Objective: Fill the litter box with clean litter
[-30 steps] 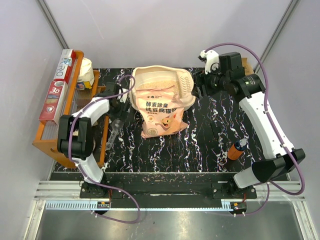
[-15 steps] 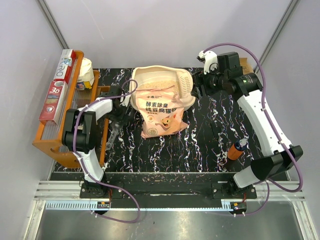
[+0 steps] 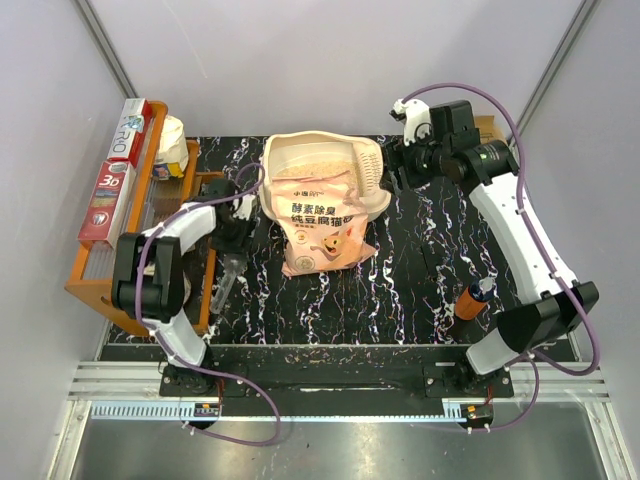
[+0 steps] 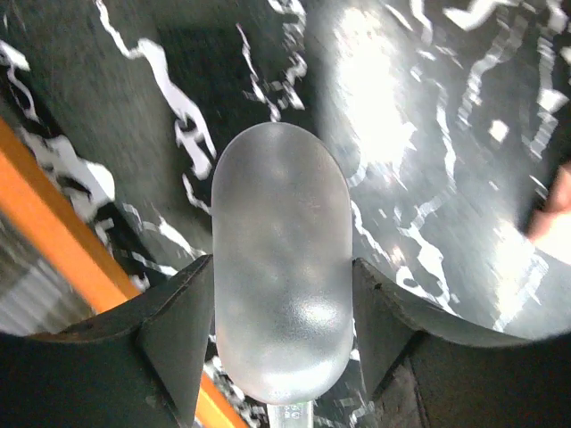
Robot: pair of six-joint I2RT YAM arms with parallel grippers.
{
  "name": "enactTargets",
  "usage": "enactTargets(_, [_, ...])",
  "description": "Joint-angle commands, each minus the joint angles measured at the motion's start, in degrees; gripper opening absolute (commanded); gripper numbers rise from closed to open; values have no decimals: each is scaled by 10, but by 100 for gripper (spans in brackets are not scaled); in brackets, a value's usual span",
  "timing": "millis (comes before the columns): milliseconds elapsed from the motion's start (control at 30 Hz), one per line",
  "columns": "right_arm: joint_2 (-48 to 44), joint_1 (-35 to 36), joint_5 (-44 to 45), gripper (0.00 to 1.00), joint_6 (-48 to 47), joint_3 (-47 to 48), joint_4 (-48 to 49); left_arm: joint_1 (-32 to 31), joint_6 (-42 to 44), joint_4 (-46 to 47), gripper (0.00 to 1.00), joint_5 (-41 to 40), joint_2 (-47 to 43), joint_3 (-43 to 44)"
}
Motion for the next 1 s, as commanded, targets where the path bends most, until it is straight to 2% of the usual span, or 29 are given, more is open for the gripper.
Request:
enactTargets(0, [24,-4,0,77,-10,54,7,9,-17,-70,22,95,-133,14])
enactTargets(133, [52,-14,-19,77,14,116,7,20,-5,-132,13,184,-229,85])
enactTargets(200, [70,-23,-46,77,29,138,8,26,15,-149,7,264,-275,115])
enactTargets(233, [75,-27,-82,77,31,157,10,28,17,-149,0,288,-287,148])
enactTargets(333, [93,-31,-165,79,29,193,17,30,0,-116,0,384,-297,224])
enactTargets(367, [98,-32,-182,80,27,201,26,29,-18,-74,0,426,-293,243])
enactTargets(433, [96,-32,-242,83,25,199,53,29,-101,-15,0,457,-269,294])
enactTargets(467, [84,-32,-262,85,27,189,101,29,-135,67,0,483,-260,307])
enactTargets(500, [76,-33,-282,87,45,155,136,29,-222,127,0,487,-248,310])
enactTargets(533, [67,-32,-315,90,60,131,179,29,-271,194,0,487,-244,299])
enactTargets(567, [46,-32,-327,93,82,104,281,29,-321,338,0,475,-241,288])
enactTargets(600, [37,-32,-337,98,146,51,338,29,-408,400,0,468,-229,280])
enactTargets(633, [32,-32,-357,100,179,31,395,24,-430,436,0,460,-216,293])
enactTargets(667, [38,-32,-371,100,208,20,487,19,-441,453,0,452,-200,311])
enactTargets(700, [49,-31,-405,100,283,18,524,14,-469,468,0,452,-171,324])
enactTargets(767, [89,-29,-436,100,374,24,645,1,-479,490,0,444,-152,357])
enactTargets(800, [100,-23,-444,100,416,31,669,-3,-484,493,0,443,-138,367])
enactTargets(967, [127,24,-454,100,398,34,719,-29,-490,503,0,437,-110,405])
